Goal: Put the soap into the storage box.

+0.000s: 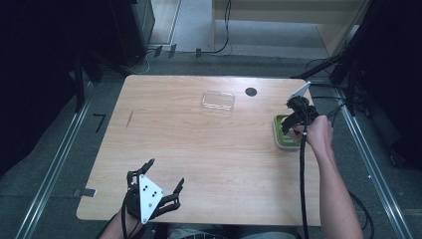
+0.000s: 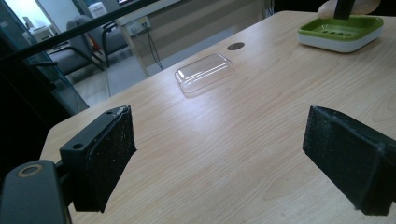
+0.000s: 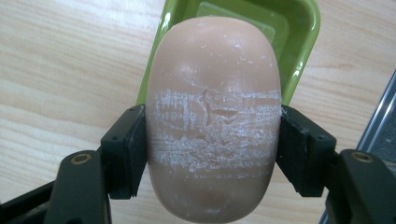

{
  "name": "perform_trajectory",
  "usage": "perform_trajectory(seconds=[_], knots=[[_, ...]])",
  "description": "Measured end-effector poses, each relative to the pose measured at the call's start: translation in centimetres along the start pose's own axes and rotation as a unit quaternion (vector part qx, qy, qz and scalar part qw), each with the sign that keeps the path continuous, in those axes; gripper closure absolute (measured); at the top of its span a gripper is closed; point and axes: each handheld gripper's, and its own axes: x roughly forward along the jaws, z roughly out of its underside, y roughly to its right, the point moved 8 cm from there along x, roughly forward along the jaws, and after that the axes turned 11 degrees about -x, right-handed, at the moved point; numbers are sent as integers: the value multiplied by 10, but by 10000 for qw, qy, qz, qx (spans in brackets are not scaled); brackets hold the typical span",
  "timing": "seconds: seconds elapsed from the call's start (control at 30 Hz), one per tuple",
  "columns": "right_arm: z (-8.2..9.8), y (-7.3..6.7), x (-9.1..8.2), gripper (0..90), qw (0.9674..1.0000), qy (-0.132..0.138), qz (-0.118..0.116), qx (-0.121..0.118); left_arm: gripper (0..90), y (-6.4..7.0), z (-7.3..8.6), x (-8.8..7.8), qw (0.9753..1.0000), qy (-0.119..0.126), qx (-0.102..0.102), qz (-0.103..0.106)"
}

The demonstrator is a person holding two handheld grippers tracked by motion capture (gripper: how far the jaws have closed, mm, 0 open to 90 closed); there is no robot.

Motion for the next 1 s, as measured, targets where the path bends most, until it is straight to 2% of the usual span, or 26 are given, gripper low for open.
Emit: perform_trajectory(seconds=[0.57,1.0], knots=[[-4,9,18,331,9994,-38,-28,344,99,0,0,0,10000,-3,18,-5],[-8,10,27,331,9990,-34,-104,427,99,0,0,-1,10000,-7,60,-9]])
